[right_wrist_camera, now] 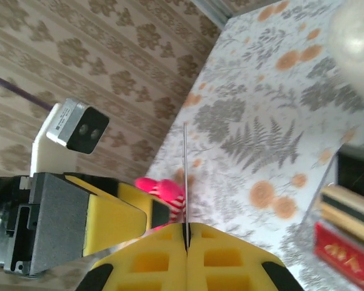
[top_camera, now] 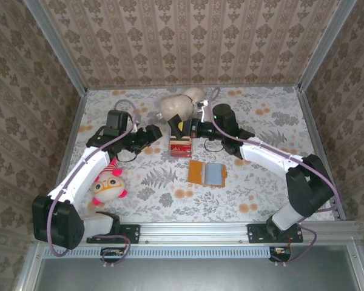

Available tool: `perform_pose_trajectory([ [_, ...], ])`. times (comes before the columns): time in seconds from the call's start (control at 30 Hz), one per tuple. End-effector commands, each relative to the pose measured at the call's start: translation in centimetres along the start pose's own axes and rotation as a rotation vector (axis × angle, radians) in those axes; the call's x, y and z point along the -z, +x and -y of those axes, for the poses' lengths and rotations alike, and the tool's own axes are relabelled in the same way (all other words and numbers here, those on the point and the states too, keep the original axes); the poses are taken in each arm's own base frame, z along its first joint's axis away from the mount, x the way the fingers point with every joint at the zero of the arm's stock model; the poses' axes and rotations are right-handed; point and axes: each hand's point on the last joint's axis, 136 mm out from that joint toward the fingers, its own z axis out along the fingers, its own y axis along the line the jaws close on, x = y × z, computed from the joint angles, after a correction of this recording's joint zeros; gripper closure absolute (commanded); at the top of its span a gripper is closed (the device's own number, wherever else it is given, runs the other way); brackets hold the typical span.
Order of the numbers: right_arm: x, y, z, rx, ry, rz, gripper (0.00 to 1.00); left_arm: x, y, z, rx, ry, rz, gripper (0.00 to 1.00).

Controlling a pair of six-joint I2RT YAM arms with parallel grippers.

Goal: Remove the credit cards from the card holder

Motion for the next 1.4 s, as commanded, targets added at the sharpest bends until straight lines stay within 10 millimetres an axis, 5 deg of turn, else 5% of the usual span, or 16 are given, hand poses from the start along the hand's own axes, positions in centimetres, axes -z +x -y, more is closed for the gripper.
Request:
perform_pose_trajectory([
  [0.0,-0.6,0.9,3.4,0.321,0.173,-0.133,1.0,1.3,-0.4,-4.4,-0.049,-0.199,0.043,0.17],
  [0.3,-4.3,0.7,6.7,0.825,0.192,-0.322,1.0,2.3,-1.5,-9.1,-0.01,-0.336,0.096,0.05],
  [0.6,-6.7,2.3,9.5,1.075,0.103,-0.492,1.0,1.4,-1.3,-9.5,0.001,-0.316,0.066,0.0],
  [1.37,-7.2,4.5,12.0,1.1,-0.056,-0.603,1.0,0.3,-0.7,-9.5,0.04,-0.284,0.02,0.0],
])
